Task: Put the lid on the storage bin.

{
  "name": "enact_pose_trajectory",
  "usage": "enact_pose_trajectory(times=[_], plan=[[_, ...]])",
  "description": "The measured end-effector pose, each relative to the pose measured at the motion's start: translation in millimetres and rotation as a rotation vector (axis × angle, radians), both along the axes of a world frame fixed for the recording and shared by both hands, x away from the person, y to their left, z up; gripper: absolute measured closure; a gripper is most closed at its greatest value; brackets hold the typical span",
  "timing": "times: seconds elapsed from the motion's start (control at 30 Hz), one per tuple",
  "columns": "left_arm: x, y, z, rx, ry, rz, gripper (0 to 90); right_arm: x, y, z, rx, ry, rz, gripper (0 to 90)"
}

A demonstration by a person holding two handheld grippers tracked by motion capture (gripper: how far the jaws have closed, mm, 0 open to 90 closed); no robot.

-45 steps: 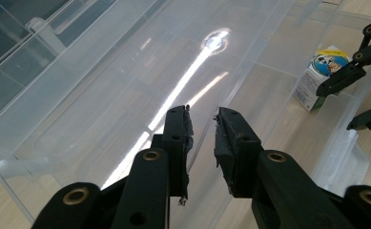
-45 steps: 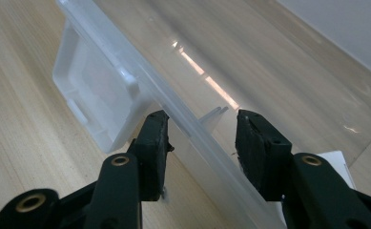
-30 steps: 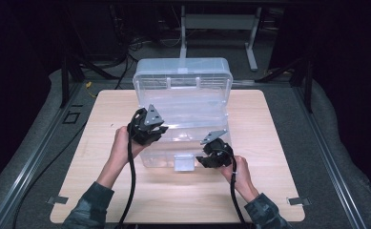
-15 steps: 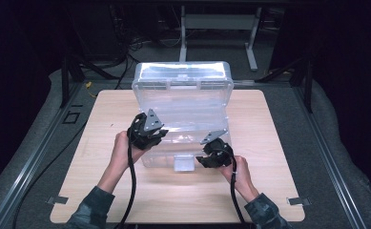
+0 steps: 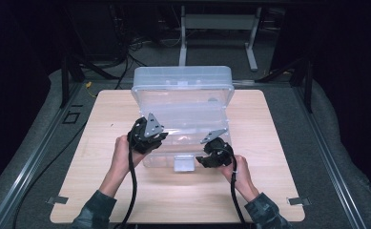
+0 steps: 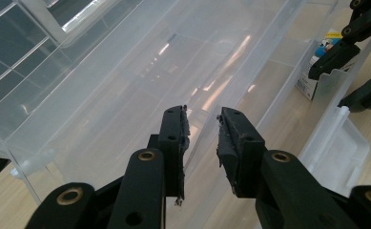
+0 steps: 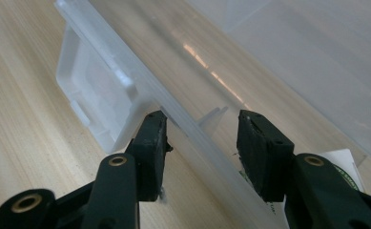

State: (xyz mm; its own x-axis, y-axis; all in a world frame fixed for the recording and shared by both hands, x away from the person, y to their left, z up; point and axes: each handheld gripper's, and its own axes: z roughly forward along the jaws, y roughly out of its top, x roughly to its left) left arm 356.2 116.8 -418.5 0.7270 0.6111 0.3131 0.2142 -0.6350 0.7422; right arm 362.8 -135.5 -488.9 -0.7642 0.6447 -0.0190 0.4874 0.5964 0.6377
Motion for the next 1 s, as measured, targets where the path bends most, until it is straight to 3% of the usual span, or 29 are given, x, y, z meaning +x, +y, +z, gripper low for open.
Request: enact_pose_trajectory(times=[0.37, 0.6, 0.77, 0.8, 0.83, 0.87, 0.93, 0.97, 1.0], plan=[[-1.2, 0.7, -2.0, -0.012, -0.004, -0.003, 71.3, -0.8, -3.6, 7.6, 0.015, 0.031, 0.005, 50.3], [-1.7, 0.5, -2.3, -0.010, -0.019, -0.004, 71.2, -11.8, -13.5, 40.0, 0.066, -0.007, 0.026, 48.1], [-2.0, 0.0, -1.6, -0.001, -0.020, -0.003, 71.3, -14.2, -21.1, 66.6, 0.143, -0.049, 0.033, 48.6], [-2.3, -0.3, -1.7, -0.001, -0.020, -0.001, 71.3, -11.7, -23.0, 69.6, 0.194, -0.049, 0.048, 48.6], [-2.3, -0.5, -1.5, 0.001, -0.022, -0.001, 71.3, -10.3, -24.4, 74.9, 0.176, -0.061, 0.028, 48.6], [-2.2, -0.4, -1.3, 0.002, -0.023, -0.001, 71.3, -7.2, -25.7, 77.7, 0.218, -0.061, 0.043, 48.5], [-2.1, -0.4, -1.0, 0.002, -0.021, -0.002, 71.3, -2.7, -27.8, 85.8, 0.229, -0.067, 0.038, 48.2], [-2.1, -0.4, -1.1, 0.002, -0.022, -0.002, 71.3, -2.3, -28.4, 91.9, 0.177, -0.085, 0.001, 48.1], [-2.1, -0.4, -1.1, 0.001, -0.022, -0.002, 71.3, 0.2, -28.8, 94.9, 0.194, -0.088, 0.003, 48.1]])
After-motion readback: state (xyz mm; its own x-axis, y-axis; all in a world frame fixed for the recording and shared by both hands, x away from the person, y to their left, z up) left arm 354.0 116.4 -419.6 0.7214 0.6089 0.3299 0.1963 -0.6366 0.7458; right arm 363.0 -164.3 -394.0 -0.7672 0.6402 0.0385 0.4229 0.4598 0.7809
